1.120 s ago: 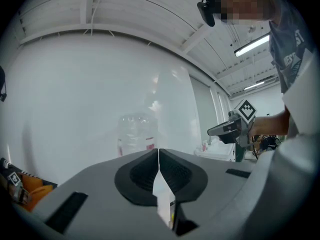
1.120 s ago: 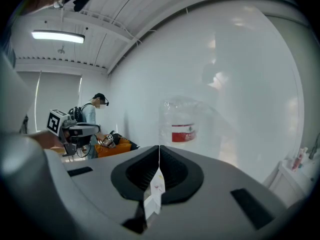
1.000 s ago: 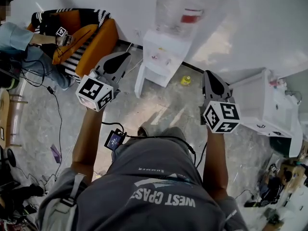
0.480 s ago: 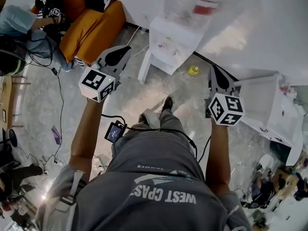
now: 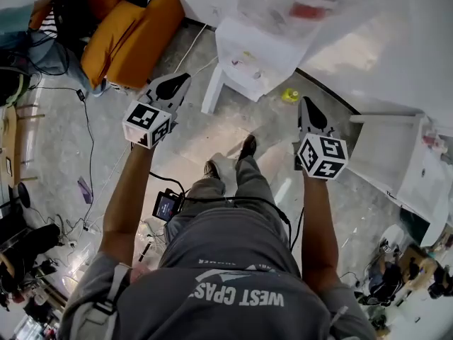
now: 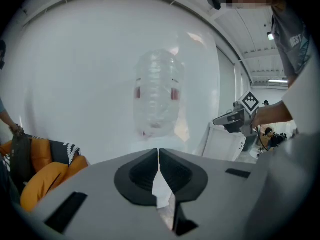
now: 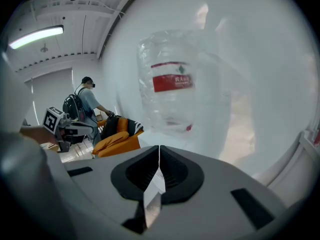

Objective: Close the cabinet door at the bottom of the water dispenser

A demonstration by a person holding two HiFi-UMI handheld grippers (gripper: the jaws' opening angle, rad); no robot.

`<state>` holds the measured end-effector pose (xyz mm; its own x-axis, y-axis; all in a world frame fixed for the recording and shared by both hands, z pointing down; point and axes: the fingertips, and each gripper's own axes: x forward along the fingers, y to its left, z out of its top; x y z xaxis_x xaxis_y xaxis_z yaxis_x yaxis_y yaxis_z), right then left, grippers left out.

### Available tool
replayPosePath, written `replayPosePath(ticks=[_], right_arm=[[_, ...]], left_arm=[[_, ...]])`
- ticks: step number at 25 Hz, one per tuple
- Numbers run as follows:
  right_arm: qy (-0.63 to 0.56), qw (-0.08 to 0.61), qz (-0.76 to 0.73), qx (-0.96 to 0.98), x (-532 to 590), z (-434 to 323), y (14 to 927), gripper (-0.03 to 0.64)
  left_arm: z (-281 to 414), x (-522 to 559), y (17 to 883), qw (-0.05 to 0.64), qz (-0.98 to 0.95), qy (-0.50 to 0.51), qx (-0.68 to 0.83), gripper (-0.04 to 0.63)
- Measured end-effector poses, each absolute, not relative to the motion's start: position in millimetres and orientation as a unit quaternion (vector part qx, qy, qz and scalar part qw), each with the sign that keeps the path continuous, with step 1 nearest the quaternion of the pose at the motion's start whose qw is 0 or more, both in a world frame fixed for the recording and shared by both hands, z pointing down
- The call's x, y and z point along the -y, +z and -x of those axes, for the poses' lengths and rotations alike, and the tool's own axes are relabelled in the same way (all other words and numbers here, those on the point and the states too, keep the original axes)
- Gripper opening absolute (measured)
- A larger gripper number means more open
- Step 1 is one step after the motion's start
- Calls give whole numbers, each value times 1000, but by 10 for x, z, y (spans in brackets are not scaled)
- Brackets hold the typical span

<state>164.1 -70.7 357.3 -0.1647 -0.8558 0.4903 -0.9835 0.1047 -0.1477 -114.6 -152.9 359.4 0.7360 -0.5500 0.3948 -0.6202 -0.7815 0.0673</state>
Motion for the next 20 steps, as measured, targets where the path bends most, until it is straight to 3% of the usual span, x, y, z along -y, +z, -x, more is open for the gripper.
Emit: replayPosePath(ticks=[20], right_arm=[[315,197,-619,692,910,-1564,5520,31]], left_arm=[[1281,1757,6000,180,-890,295,299,23]])
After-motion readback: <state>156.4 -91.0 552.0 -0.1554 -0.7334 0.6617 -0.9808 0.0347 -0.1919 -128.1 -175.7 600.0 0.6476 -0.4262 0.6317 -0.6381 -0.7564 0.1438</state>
